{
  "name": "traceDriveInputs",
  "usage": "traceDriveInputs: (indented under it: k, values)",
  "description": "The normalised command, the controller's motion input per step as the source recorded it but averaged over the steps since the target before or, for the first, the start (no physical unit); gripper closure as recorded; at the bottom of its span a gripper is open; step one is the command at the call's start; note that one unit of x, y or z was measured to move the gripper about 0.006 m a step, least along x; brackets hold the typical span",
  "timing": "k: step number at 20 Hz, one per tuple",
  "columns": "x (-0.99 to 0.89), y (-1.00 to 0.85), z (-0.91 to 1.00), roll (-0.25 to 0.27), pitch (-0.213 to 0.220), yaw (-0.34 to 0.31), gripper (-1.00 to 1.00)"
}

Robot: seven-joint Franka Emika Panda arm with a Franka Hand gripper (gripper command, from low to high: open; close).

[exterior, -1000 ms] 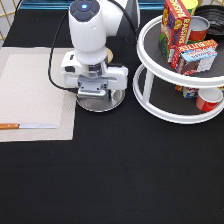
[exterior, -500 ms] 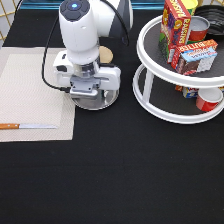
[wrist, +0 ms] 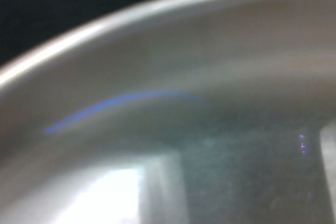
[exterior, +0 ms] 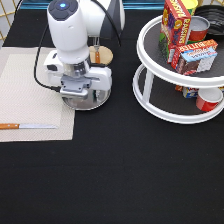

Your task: Arrange plate and fork

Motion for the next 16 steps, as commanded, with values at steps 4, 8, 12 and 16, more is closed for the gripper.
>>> traceDriveInputs:
  k: [4, 8, 12, 16]
  values:
    - [-0.01, -0.74, -0.02, 0.170, 0.004, 0.087, -1.00]
    - [-0.05, -0.73, -0.03, 0.159, 0.013, 0.095, -1.00]
    - [-0.15, -0.71, -0.08, 0.131, 0.033, 0.104, -1.00]
    - [-0.27, -0.66, -0.17, 0.125, 0.043, 0.103, -1.00]
